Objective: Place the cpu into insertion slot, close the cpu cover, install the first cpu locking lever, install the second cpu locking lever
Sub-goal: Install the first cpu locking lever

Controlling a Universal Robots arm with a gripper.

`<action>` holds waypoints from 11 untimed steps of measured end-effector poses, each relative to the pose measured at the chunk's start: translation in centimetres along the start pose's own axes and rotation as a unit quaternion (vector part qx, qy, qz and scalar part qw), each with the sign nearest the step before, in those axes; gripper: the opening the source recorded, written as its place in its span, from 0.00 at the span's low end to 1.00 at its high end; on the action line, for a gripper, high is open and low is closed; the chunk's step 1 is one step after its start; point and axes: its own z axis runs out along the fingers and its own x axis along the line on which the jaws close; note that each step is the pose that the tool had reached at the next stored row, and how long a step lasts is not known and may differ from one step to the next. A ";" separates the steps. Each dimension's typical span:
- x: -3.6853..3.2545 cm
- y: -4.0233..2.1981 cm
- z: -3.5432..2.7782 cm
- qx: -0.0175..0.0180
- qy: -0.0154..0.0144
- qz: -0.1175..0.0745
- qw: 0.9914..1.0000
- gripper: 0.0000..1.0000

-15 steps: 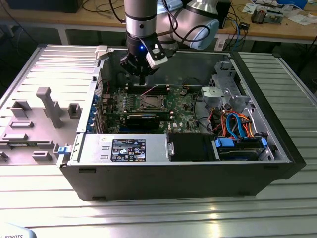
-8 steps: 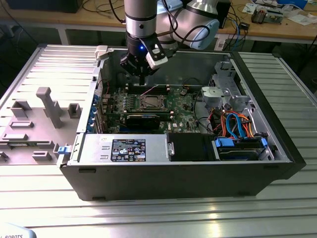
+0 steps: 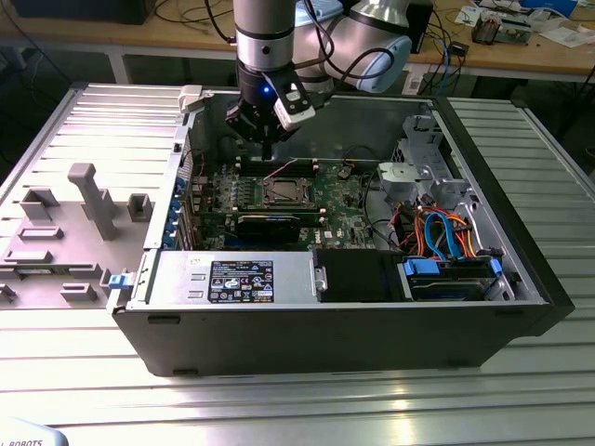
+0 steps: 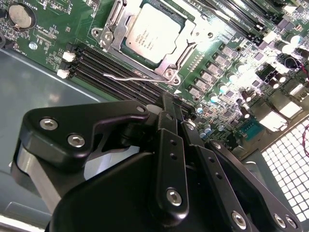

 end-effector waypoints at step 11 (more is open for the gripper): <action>-0.01 0.00 0.01 0.000 0.000 0.000 1.000 0.11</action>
